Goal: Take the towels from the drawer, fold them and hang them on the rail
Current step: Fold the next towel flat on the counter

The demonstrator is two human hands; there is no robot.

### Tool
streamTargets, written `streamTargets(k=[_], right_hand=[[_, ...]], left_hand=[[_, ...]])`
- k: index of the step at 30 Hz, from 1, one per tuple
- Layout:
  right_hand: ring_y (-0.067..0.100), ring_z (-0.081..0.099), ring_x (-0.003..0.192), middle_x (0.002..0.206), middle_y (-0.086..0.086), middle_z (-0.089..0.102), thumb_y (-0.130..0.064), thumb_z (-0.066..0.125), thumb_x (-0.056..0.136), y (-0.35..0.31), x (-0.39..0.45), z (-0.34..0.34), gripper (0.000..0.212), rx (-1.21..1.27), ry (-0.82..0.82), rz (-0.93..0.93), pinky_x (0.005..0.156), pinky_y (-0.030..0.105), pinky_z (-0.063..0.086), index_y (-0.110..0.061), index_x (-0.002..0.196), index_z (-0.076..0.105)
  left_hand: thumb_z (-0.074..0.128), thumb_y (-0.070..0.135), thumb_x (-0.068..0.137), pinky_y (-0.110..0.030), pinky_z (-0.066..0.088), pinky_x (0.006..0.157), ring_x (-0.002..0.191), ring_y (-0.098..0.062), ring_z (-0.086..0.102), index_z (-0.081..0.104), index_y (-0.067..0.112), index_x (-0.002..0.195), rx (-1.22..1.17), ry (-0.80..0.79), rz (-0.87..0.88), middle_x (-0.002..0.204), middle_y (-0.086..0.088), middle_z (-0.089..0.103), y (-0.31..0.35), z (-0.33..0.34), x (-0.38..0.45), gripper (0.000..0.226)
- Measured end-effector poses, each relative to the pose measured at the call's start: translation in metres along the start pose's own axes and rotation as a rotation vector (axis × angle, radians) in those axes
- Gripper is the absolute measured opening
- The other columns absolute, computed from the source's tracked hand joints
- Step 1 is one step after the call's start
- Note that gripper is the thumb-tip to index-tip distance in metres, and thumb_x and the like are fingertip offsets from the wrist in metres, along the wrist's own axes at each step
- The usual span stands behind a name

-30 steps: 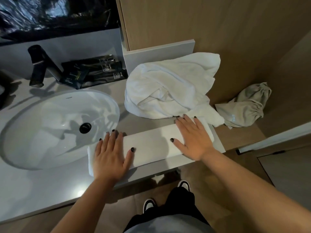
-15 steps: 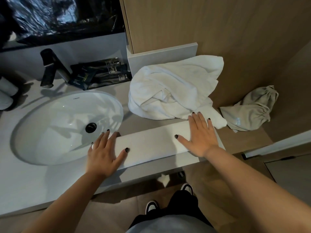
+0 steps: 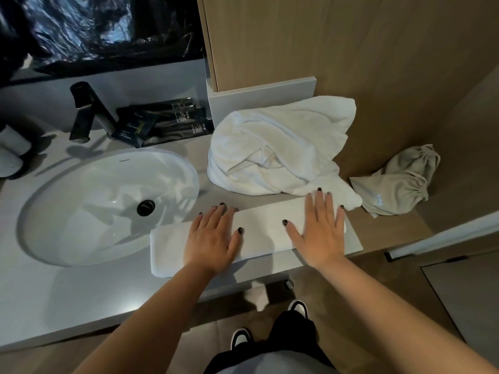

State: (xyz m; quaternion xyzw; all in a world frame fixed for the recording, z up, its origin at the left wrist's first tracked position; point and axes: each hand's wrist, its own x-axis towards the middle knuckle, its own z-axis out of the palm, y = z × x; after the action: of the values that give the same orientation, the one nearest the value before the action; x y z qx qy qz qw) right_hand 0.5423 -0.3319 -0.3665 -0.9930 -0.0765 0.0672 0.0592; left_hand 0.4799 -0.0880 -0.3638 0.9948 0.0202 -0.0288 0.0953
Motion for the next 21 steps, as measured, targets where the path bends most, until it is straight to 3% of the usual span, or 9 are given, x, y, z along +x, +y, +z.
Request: streamTargets(k=[6, 9, 11, 13, 16, 19, 21], right_hand=[[0.027, -0.013, 0.150, 0.163, 0.013, -0.012, -0.061, 0.046, 0.093, -0.018, -0.018, -0.011, 0.101, 0.332, -0.006, 0.318, 0.121, 0.042, -0.007, -0.002, 0.154, -0.009], [0.030, 0.015, 0.148, 0.161, 0.013, 0.017, -0.055, 0.058, 0.089, -0.015, -0.019, -0.022, 0.093, 0.409, 0.039, 0.381, 0.118, 0.042, 0.015, -0.003, 0.153, 0.016], [0.033, 0.042, 0.132, 0.143, 0.014, 0.047, -0.046, 0.068, 0.086, -0.003, -0.017, -0.031, 0.072, 0.531, 0.040, 0.465, 0.105, 0.042, 0.037, -0.007, 0.140, 0.042], [0.029, 0.056, 0.110, 0.127, 0.012, 0.060, -0.037, 0.075, 0.081, 0.010, -0.020, -0.036, 0.058, 0.734, -0.015, 0.579, 0.086, 0.035, 0.046, -0.009, 0.127, 0.054], [0.025, 0.054, 0.095, 0.120, 0.012, 0.062, -0.030, 0.085, 0.073, 0.023, -0.033, -0.036, 0.060, 0.941, -0.102, 0.725, 0.077, 0.034, 0.045, -0.007, 0.120, 0.057], [0.031, 0.055, 0.108, 0.127, 0.016, 0.056, -0.023, 0.089, 0.069, 0.025, -0.044, -0.039, 0.079, 1.066, -0.170, 0.802, 0.075, 0.036, 0.045, -0.002, 0.131, 0.047], [0.034, 0.055, 0.112, 0.125, 0.016, 0.056, -0.022, 0.089, 0.068, 0.022, -0.052, -0.045, 0.079, 1.118, -0.244, 0.771, 0.072, 0.038, 0.048, -0.002, 0.131, 0.045]], left_hand=[[0.029, 0.053, 0.095, -0.040, 0.027, 0.118, 0.137, -0.022, 0.044, 0.050, 0.016, 0.142, -0.083, 0.058, -0.007, 0.146, -0.004, 0.051, 0.000, -0.004, -0.008, 0.063], [0.040, 0.046, 0.096, -0.039, 0.029, 0.115, 0.131, -0.021, 0.048, 0.050, 0.016, 0.140, -0.119, 0.062, -0.004, 0.142, -0.002, 0.054, 0.000, -0.008, -0.014, 0.055], [0.043, 0.042, 0.095, -0.041, 0.032, 0.113, 0.129, -0.023, 0.051, 0.053, 0.012, 0.139, -0.132, 0.095, 0.022, 0.139, -0.006, 0.057, -0.002, -0.008, -0.023, 0.054], [0.039, 0.043, 0.093, -0.043, 0.034, 0.113, 0.129, -0.026, 0.053, 0.056, 0.010, 0.137, -0.142, 0.112, 0.048, 0.139, -0.008, 0.058, -0.007, -0.007, -0.034, 0.058], [0.036, 0.046, 0.094, -0.041, 0.030, 0.116, 0.133, -0.024, 0.049, 0.054, 0.014, 0.139, -0.155, 0.105, 0.065, 0.143, -0.006, 0.055, -0.012, -0.005, -0.046, 0.058], [0.032, 0.047, 0.096, -0.040, 0.019, 0.121, 0.144, -0.022, 0.035, 0.049, 0.018, 0.143, -0.145, 0.074, 0.079, 0.149, -0.004, 0.048, -0.016, -0.003, -0.051, 0.058], [0.031, 0.047, 0.101, -0.039, 0.009, 0.123, 0.149, -0.020, 0.023, 0.043, 0.021, 0.146, -0.121, 0.046, 0.066, 0.154, -0.002, 0.041, -0.022, -0.001, -0.054, 0.054]])
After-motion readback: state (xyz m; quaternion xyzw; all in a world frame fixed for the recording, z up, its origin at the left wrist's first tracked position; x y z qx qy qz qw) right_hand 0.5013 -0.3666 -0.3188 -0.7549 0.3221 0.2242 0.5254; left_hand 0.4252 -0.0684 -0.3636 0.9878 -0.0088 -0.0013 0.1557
